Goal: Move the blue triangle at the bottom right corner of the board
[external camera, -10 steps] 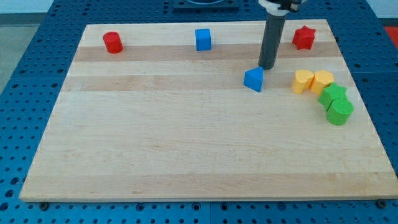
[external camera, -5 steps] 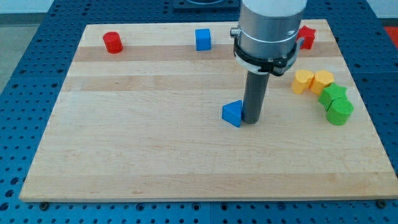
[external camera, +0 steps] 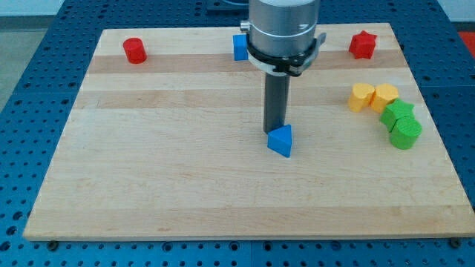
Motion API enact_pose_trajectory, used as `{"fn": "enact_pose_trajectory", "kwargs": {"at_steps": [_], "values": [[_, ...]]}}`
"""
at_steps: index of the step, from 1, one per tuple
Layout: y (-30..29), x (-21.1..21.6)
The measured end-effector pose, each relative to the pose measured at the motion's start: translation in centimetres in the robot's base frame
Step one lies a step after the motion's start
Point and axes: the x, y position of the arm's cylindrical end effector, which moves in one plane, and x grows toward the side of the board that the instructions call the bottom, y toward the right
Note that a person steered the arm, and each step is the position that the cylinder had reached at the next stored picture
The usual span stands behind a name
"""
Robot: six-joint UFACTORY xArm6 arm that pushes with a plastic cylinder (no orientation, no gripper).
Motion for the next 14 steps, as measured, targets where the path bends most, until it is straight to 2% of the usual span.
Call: {"fn": "enact_pose_trajectory", "kwargs": {"at_steps": [2, 3, 4, 6, 7, 9, 12, 14], "values": [[6.0, 4.9], [6.9, 6.4], [6.3, 6.2], [1.7, 1.2], [0.5, 4.9], [1.0, 7.4], [10.3, 7.6], [13.0, 8.3]]}}
